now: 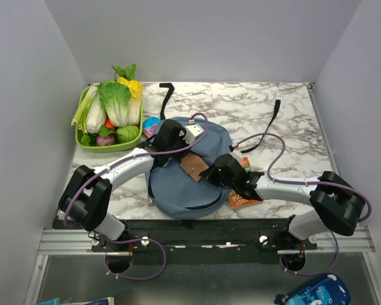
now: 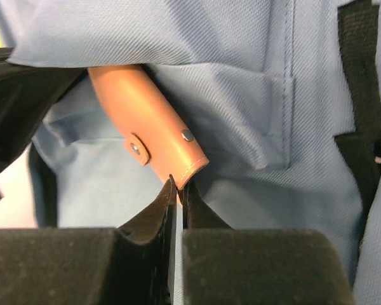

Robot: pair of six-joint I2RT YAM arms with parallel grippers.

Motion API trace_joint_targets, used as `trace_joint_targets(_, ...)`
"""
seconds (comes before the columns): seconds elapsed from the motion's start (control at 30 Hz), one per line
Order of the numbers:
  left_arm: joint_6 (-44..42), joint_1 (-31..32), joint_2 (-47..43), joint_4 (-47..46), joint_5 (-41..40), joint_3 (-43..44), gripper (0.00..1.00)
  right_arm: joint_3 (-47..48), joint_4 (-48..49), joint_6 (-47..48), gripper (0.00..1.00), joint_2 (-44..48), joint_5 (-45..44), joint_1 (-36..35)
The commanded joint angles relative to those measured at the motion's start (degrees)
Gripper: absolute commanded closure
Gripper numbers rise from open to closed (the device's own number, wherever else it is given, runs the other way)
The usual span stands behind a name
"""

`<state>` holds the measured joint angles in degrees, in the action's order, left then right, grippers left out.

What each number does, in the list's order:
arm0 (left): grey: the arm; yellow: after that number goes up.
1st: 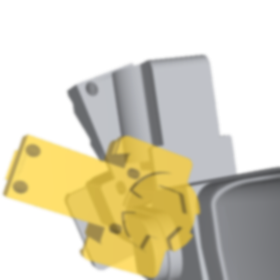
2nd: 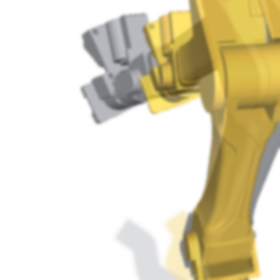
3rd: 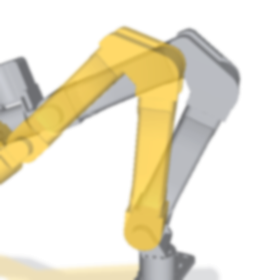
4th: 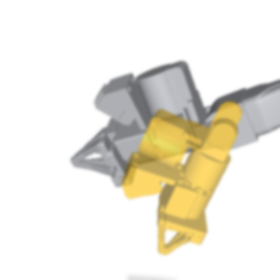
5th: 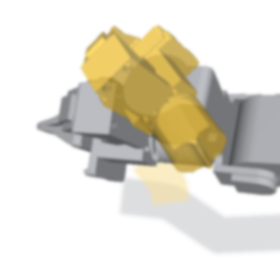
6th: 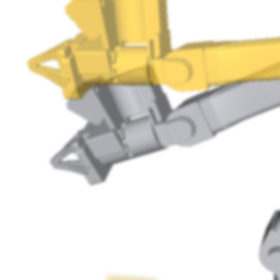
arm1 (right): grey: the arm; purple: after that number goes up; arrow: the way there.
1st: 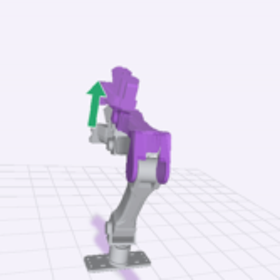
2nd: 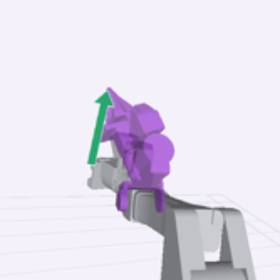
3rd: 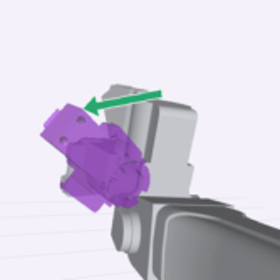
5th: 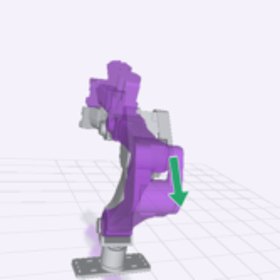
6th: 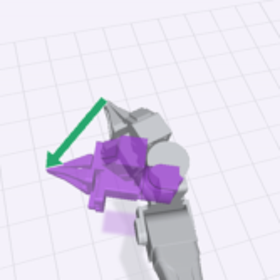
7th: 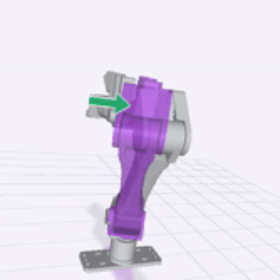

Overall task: Pack the student bag
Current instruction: Place the personal item in the student bag.

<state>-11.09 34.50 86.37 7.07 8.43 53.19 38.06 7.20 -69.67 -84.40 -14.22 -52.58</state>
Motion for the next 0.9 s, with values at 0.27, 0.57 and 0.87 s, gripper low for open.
trace_joint_targets(0.27,-0.7,0.0,-0.3,6.0,4.1,6.2,1.00,-6.6,7.8,-12.7,1.00,8.2,-14.8,-1.0)
trace_joint_targets(0.57,7.2,6.2,0.2,12.2,10.4,9.8,1.00,-15.5,4.4,-24.1,0.99,21.6,-23.7,-0.9)
trace_joint_targets(0.87,7.1,8.1,0.0,13.8,13.1,9.0,1.00,-7.1,6.3,-23.9,1.00,13.7,-19.5,-0.9)
